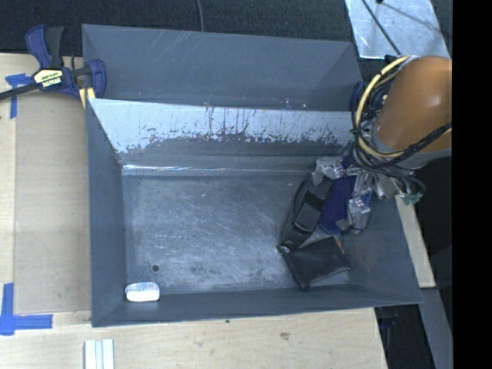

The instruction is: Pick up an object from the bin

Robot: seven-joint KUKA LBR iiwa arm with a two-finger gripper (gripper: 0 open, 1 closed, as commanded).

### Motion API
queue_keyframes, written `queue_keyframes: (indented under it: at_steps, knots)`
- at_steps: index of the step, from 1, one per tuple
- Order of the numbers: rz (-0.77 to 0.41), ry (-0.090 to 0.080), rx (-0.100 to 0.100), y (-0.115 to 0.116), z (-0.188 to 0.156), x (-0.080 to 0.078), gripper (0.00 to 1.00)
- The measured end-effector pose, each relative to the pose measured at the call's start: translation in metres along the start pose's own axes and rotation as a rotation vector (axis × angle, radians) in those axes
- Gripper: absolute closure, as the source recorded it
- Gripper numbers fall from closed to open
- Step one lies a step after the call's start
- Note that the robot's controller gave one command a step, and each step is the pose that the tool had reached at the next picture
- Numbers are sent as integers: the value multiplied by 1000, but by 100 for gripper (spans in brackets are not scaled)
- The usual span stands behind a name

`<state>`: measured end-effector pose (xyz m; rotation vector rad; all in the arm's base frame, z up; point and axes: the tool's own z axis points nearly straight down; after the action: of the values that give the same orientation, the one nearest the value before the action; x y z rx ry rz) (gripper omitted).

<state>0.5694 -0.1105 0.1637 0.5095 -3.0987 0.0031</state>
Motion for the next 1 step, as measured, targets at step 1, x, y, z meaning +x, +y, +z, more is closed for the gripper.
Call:
queue_keyframes:
  at_steps: [1]
  knots:
    - [-575,-1,-4,31,79,-28,0]
